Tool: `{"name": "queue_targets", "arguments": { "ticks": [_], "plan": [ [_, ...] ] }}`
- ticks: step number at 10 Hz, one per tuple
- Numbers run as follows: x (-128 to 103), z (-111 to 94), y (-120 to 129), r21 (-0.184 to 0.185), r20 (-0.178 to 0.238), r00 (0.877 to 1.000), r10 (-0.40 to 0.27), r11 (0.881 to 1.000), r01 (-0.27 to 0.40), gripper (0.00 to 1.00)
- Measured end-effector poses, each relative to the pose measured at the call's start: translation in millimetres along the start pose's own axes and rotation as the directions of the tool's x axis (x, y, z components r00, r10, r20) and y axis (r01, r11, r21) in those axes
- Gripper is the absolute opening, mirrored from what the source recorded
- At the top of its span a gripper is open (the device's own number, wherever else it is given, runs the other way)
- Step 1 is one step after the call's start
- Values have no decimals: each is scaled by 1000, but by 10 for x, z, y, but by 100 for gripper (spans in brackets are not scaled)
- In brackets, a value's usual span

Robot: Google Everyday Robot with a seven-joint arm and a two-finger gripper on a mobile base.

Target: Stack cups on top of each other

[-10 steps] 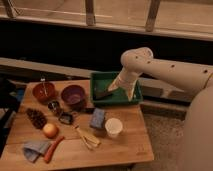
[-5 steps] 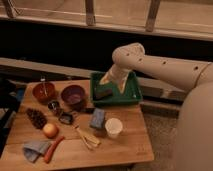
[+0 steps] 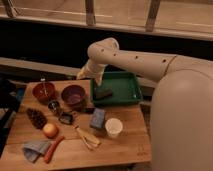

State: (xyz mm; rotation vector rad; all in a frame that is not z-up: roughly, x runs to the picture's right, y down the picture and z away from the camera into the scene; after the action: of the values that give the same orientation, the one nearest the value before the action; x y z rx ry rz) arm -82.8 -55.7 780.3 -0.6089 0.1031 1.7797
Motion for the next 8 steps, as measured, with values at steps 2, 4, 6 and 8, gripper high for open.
{"name": "queue_targets", "arguments": {
  "ticks": [2, 4, 6, 8],
  "plan": [
    [-30, -13, -67, 9, 7, 1000, 3, 1000, -3, 74],
    [-8, 5, -27, 5, 2, 1000, -2, 1000, 2, 74],
    [76, 100, 52, 12, -17, 999, -40, 999, 40, 74],
    [313, 288, 384, 15, -48, 993, -108, 994, 108, 74]
  ]
}}
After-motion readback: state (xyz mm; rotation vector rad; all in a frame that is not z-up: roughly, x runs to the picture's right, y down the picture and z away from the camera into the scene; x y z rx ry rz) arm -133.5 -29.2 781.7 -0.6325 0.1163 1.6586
